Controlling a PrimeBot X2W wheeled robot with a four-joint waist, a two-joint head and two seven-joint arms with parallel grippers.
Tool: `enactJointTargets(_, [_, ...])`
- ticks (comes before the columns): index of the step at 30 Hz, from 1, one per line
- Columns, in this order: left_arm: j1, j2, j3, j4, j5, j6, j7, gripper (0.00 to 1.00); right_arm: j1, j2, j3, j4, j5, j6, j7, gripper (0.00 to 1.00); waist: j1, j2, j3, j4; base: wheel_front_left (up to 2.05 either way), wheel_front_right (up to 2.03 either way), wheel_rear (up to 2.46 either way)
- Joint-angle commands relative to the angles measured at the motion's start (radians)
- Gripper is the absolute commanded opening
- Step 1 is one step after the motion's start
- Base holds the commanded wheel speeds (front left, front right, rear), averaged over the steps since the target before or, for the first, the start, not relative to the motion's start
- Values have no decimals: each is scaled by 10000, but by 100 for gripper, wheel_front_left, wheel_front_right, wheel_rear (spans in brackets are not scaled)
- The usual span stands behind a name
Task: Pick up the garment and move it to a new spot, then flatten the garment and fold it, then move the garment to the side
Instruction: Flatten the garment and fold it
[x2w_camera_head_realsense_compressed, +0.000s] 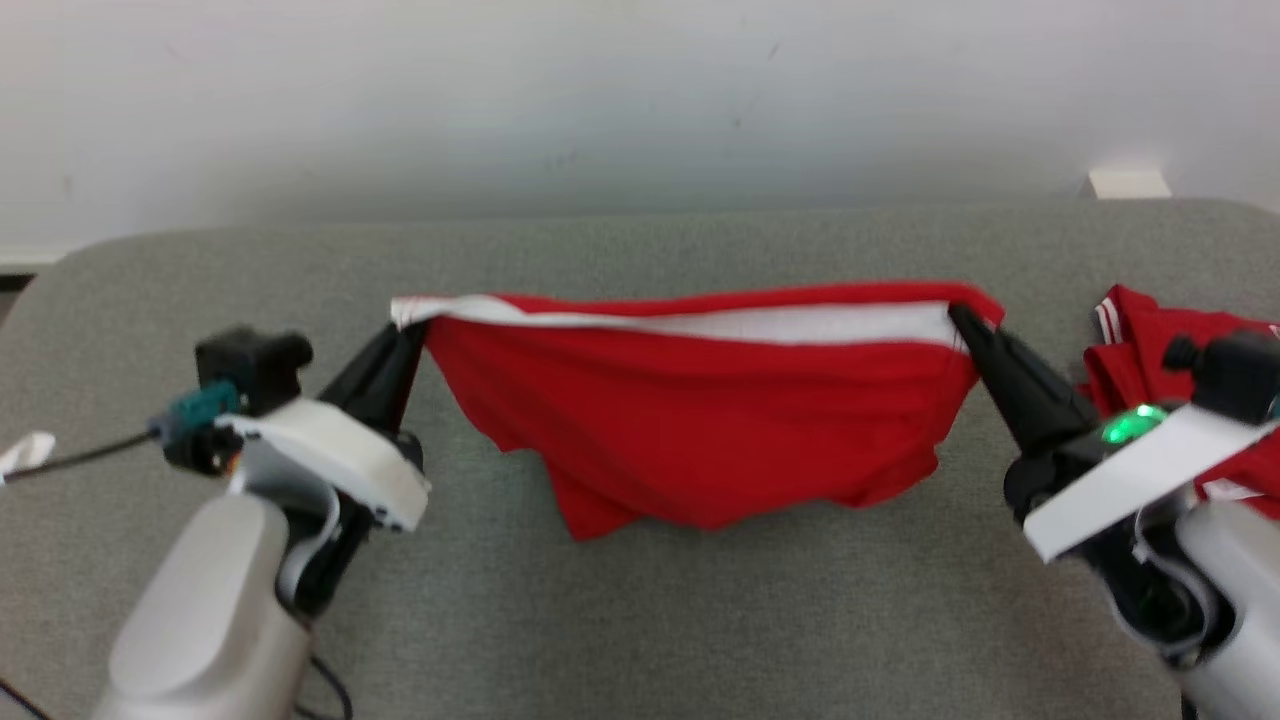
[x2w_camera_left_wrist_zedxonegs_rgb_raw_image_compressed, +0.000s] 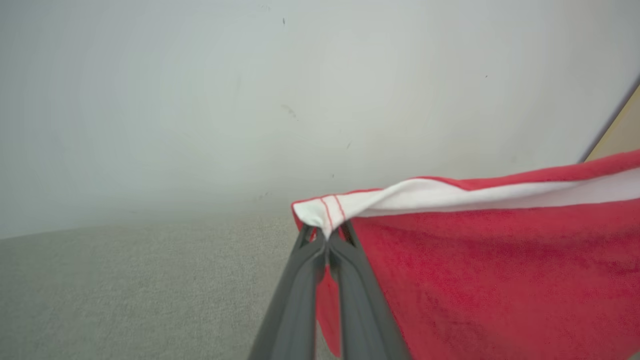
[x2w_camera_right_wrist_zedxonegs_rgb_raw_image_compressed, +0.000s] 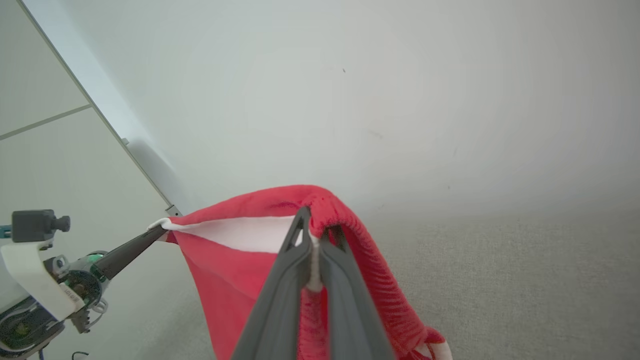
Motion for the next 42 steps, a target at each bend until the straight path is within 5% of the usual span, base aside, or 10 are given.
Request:
enactJointTargets(1, [-762,216,-154,-51,-117,23,320,0,-792,-125,7,-27,323,-22,228,0,0,-1,794,-83,0,0,0])
enactJointTargets(11, [-6287,634,-1164,1480,-842,23,1828,0,-5834,214,-96,2026,1011,-20,728,0,0,-1,3223,43,0,0,0])
enactJointTargets(26, [-11909,349,-1569,4435,-926,22,516,0,-11065,759,92,3735,1329,-20,-777,0,0,-1,4458,87,0,0,0])
enactJointTargets(33, [-12558,113,-2248,5202,-1274,22,311,0,-11428,542,787,3829,1517,-22,-864,0,0,-1,4271,145,0,0,0])
enactJointTargets(42, [-10093,799,-4021,4762,-2801,22,414,0,-9320,-132,2668,3108,1949,-20,-873,0,0,-1,3413,183,0,0,0])
